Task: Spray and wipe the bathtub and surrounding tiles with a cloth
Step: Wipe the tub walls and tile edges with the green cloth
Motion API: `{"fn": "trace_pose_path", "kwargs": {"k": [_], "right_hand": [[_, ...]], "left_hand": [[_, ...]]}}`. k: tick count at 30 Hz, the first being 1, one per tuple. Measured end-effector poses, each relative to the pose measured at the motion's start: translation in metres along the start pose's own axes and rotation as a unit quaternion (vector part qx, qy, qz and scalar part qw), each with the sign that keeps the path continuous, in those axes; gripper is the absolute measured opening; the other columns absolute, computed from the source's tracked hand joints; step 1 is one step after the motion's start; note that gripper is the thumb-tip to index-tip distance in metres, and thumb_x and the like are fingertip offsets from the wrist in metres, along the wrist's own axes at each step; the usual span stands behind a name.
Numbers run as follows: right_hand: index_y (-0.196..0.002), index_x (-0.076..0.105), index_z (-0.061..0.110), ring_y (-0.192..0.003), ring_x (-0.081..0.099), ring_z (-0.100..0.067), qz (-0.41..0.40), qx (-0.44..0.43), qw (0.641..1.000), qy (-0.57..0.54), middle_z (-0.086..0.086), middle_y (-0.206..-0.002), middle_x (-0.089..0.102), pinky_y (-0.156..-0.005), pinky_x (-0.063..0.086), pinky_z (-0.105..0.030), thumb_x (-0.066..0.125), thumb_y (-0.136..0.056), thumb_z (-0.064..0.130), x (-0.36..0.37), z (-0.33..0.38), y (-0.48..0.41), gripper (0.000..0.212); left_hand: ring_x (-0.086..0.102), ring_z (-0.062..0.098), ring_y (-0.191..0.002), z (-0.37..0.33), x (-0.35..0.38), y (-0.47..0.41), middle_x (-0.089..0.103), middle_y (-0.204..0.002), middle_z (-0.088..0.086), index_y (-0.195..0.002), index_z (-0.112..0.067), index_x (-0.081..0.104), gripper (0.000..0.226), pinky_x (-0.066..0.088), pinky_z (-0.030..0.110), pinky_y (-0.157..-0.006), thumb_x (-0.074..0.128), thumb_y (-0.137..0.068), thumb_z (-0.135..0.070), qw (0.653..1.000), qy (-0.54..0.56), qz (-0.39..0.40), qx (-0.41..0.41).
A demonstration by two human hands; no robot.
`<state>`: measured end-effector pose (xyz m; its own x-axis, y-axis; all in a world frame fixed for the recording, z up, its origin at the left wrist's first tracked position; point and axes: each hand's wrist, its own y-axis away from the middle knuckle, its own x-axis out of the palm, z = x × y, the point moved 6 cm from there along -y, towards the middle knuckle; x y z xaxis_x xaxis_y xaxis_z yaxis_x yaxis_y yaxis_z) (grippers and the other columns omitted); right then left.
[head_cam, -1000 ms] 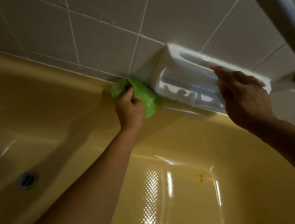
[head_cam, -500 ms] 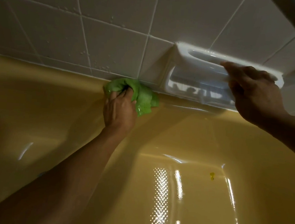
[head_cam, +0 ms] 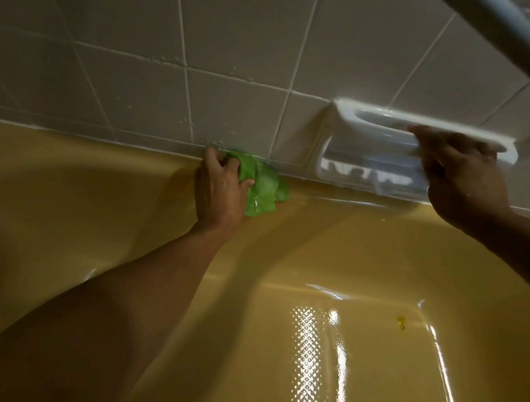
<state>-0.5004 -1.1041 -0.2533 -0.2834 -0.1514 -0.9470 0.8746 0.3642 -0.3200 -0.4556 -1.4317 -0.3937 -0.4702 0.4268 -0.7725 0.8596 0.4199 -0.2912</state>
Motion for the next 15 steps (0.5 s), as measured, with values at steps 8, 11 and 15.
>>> {"fn": "trace_pose_path", "kwargs": {"k": [8, 11, 15], "right_hand": [[-0.155, 0.030, 0.034, -0.146, 0.029, -0.038, -0.002, 0.056, 0.998, 0.008, -0.011, -0.155, 0.042, -0.116, 0.026, -0.059, 0.043, -0.105, 0.016, 0.012, -0.002, 0.002, 0.054], [-0.157, 0.029, 0.029, -0.153, 0.014, -0.032, -0.026, 0.098, 0.994, -0.031, -0.005, -0.164, 0.026, -0.123, 0.019, -0.057, 0.048, -0.104, 0.020, 0.016, 0.023, 0.020, 0.057], [-0.132, 0.062, 0.015, -0.128, 0.051, -0.035, -0.097, 0.107, 0.982, -0.125, -0.013, -0.140, 0.053, -0.102, 0.047, -0.044, 0.062, -0.097, 0.014, 0.049, 0.094, 0.070, 0.036]], "left_hand": [[0.058, 0.041, -0.105, 0.009, 0.005, -0.006, 0.059, -0.116, 0.018, -0.119, -0.008, 0.052, 0.052, 0.046, 0.048, -0.076, 0.083, -0.082, -0.027, 0.998, 0.065, 0.013, 0.002], [0.059, 0.043, -0.107, 0.007, 0.003, -0.016, 0.060, -0.121, 0.019, -0.134, -0.016, 0.053, 0.061, 0.048, 0.046, -0.080, 0.082, -0.083, -0.028, 0.999, 0.016, 0.033, 0.038], [0.061, 0.038, -0.111, 0.007, 0.002, -0.031, 0.061, -0.126, 0.015, -0.125, -0.020, 0.067, 0.048, 0.052, 0.043, -0.091, 0.083, -0.082, -0.030, 0.995, 0.014, 0.087, 0.040]]}}
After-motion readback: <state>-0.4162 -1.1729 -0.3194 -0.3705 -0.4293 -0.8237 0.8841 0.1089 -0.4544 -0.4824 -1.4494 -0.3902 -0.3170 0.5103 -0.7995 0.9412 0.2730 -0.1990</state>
